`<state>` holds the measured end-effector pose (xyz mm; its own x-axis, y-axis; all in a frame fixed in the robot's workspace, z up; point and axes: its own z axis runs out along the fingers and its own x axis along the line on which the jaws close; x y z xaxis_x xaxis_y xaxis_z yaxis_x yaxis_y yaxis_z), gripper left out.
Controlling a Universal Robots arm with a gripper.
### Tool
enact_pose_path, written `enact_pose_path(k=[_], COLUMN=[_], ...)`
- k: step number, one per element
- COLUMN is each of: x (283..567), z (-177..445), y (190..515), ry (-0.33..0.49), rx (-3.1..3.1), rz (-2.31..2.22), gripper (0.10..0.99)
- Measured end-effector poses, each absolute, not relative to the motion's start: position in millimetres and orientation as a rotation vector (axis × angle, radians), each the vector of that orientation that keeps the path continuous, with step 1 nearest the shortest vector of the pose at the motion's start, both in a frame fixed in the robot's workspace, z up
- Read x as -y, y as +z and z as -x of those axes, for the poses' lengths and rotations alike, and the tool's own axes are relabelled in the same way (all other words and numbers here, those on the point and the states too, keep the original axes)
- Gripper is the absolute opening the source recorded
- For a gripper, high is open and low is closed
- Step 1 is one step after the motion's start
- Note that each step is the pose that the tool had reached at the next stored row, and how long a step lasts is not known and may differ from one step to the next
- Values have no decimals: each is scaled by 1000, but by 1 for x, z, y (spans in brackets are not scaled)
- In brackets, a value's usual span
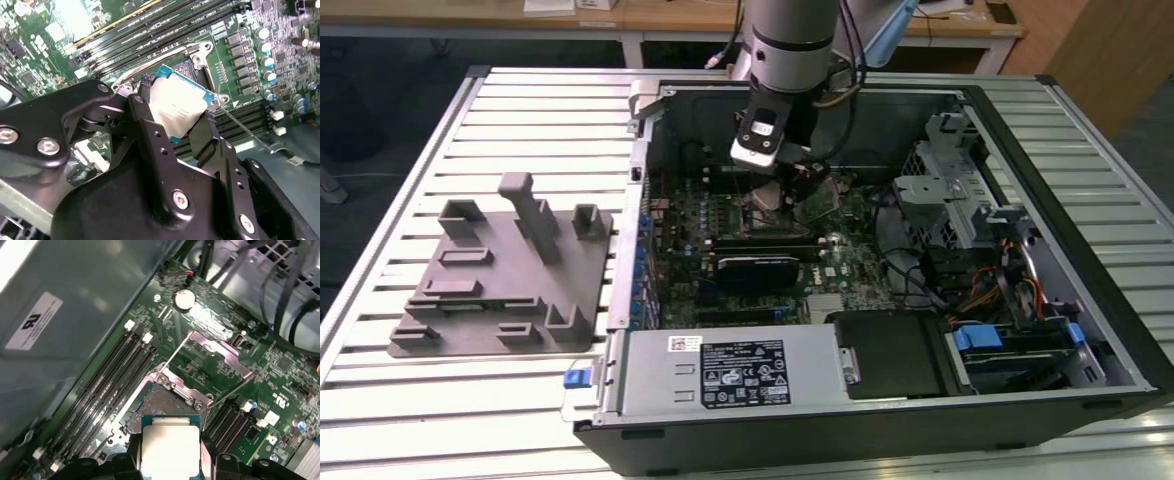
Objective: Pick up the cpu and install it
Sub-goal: 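Place the cpu into insertion slot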
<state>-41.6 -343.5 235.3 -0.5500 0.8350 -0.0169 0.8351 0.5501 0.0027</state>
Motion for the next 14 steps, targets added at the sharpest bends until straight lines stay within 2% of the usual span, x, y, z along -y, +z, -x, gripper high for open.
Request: enact_pose_path(k=[14], x=[344], z=[42], y=[235], ry=[-11], rx=[-2588], rz=[-1754], gripper=[541])
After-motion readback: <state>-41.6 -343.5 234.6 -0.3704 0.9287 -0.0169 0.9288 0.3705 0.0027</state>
